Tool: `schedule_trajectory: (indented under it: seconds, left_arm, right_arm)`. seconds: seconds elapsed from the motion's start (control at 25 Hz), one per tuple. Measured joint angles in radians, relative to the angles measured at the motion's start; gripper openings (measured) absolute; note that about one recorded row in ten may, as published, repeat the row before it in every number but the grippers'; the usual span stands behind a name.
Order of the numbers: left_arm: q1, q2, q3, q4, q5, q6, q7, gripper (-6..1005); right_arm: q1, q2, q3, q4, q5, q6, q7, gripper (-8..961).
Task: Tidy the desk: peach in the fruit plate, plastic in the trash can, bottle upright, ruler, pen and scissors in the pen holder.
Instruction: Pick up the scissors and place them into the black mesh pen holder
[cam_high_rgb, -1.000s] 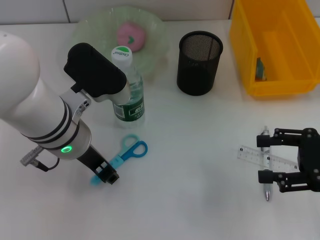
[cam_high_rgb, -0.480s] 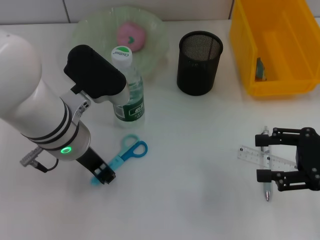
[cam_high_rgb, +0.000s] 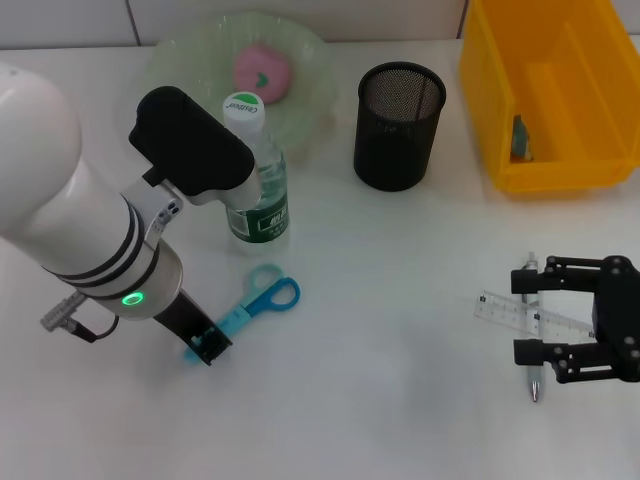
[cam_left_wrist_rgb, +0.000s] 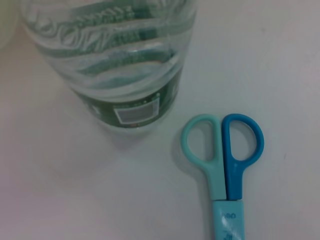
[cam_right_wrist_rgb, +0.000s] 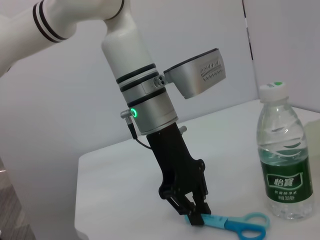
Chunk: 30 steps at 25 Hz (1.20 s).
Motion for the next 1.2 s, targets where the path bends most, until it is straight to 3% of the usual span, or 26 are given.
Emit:
schedule_trajectory:
  seconds: [0.4,0.64,0.84,1.12,1.2]
  left_arm:
    - [0.017,0.001,0.025,0.104,-0.035,0.001,0.03,207]
    - [0.014,0.002,-0.013,0.118,-0.213,-0.011,0.129,210]
    - [0.005,0.004,-0.085,0.104,-0.385,-0.113,0.265,213]
    - [-0.023,0.004,-0.127,0.03,-0.564,-0.273,0.441,216]
    - [-0.046,0.001,-0.144,-0.049,-0.653,-0.403,0.541,217]
  right_arm:
    - [-0.003,-0.001,0.036,0.0,0.0,0.0,-0.008,779]
    - [-0.006,-0.003,0.054,0.0,0.0,0.0,-0.009,779]
    - [-0.011,-0.005,0.12,0.006,0.001,0.0,-0.018,780]
    - [-0.036,-0.014,0.315,0.035,0.002,0.001,-0.027,780]
    - [-0.044,-0.014,0.366,0.049,0.002,0.011,-0.032,780]
